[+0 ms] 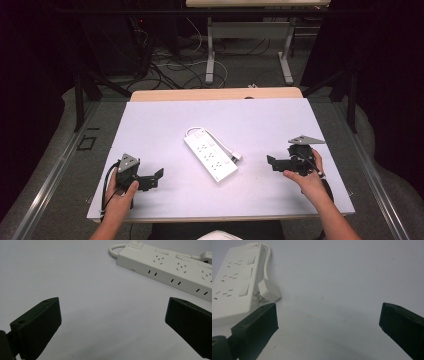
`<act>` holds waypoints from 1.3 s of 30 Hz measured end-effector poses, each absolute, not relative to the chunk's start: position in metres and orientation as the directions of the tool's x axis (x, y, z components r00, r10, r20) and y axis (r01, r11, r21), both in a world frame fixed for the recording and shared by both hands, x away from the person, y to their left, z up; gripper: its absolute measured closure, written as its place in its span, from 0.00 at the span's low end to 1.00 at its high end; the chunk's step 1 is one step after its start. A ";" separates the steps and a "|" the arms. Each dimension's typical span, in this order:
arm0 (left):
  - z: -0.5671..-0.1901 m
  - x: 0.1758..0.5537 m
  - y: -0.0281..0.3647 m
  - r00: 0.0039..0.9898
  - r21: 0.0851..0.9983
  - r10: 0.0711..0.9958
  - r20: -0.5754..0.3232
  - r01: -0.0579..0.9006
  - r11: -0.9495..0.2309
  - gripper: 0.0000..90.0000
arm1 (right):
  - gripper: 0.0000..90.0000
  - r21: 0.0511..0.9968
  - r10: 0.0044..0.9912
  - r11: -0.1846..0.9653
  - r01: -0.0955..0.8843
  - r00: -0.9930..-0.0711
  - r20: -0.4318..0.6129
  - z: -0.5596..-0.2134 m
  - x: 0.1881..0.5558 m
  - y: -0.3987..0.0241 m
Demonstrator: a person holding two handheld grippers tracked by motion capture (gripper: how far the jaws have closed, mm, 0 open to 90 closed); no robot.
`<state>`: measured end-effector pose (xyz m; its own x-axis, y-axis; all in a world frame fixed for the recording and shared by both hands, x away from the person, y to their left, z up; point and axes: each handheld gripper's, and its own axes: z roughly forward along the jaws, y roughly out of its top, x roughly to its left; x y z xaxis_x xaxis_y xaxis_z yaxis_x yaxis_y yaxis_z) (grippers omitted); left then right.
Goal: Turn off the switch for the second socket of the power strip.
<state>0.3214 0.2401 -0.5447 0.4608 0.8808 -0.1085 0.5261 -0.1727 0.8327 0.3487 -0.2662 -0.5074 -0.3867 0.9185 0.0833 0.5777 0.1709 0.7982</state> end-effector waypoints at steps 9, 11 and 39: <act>-0.545 0.321 0.240 0.459 0.833 0.881 -0.112 0.527 -0.169 0.00 | 0.01 0.804 0.932 0.144 0.577 -0.352 0.086 -0.519 0.348 -0.277; -0.545 0.321 0.240 0.459 0.833 0.882 -0.112 0.527 -0.169 0.00 | 0.01 0.805 0.934 0.144 0.576 -0.348 0.082 -0.521 0.348 -0.280; -0.545 0.321 0.241 0.464 0.832 0.880 -0.103 0.524 -0.179 0.00 | 0.03 0.792 0.954 0.108 0.602 -0.287 0.088 -0.547 0.350 -0.297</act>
